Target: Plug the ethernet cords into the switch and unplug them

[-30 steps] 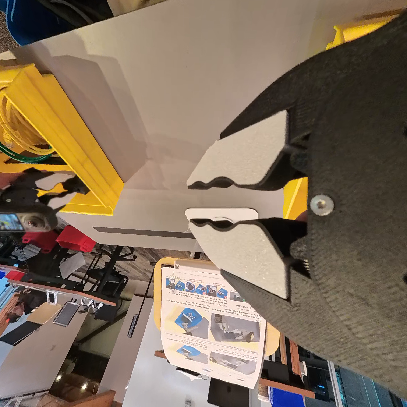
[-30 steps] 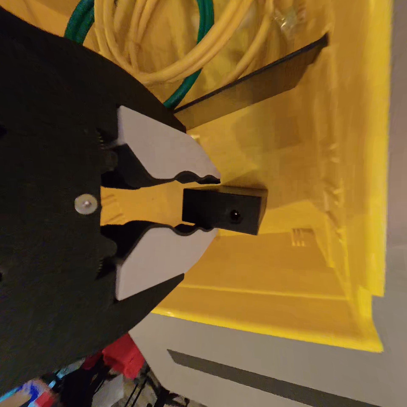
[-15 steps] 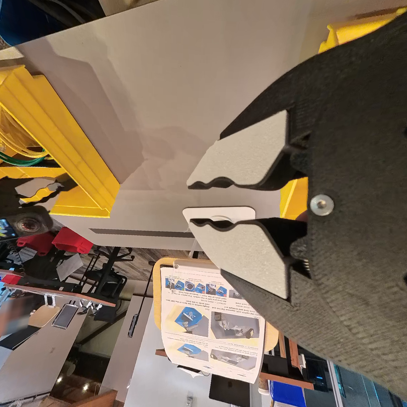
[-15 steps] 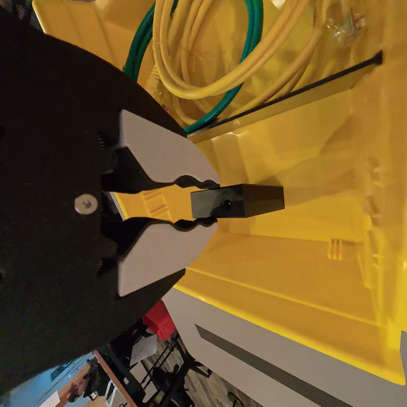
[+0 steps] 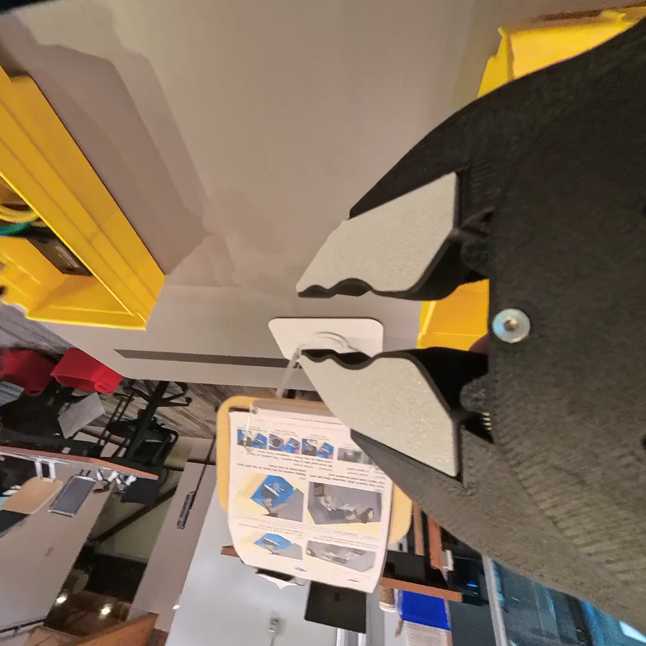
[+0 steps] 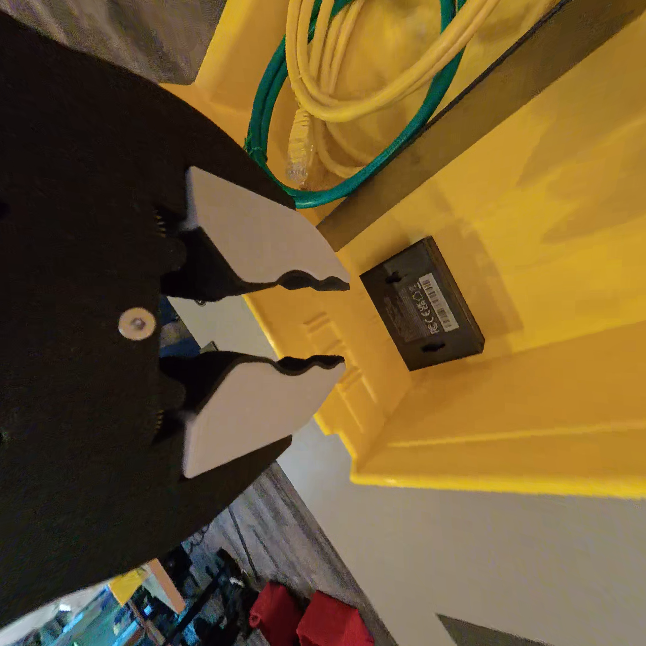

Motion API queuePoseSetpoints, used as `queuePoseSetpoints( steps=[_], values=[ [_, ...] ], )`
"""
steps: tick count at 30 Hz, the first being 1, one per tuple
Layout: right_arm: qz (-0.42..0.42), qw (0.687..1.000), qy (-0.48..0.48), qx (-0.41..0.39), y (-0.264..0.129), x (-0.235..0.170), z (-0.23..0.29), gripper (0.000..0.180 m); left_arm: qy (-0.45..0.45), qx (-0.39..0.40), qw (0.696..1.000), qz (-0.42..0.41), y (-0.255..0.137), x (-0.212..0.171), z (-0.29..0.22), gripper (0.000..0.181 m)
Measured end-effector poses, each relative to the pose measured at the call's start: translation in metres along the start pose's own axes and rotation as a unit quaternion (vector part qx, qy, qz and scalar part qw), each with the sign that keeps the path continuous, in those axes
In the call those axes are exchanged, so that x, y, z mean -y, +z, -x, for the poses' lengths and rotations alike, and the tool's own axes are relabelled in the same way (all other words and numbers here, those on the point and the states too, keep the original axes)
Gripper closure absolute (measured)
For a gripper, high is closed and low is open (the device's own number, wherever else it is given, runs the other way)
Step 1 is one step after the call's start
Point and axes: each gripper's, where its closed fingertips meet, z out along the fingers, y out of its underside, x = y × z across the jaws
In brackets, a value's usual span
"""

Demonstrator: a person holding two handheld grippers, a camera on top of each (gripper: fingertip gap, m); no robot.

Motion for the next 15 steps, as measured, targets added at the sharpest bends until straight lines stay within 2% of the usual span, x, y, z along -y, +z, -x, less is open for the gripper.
queuePoseSetpoints(
  steps=[3,6,8,10,15],
  values=[
    [-0.003,0.995,0.098,-0.011,-0.016,-0.024,-0.002,0.134,-0.035,0.021,0.998,0.046,-0.01,-0.029,0.021,0.146],
    [-0.037,0.983,0.181,0.002,-0.023,-0.049,0.006,0.126,-0.102,0.05,0.982,0.149,-0.029,-0.09,0.043,0.138],
    [-0.069,0.974,0.212,0.035,-0.02,-0.059,0.019,0.132,-0.163,0.085,0.956,0.226,-0.049,-0.145,0.051,0.142],
    [-0.062,0.968,0.237,0.059,-0.008,-0.077,0.034,0.131,-0.246,0.069,0.933,0.253,-0.065,-0.186,0.032,0.138],
    [-0.102,0.949,0.274,0.117,0.004,-0.082,0.063,0.134,-0.385,0.054,0.856,0.342,-0.112,-0.276,-0.024,0.11]
  ],
)
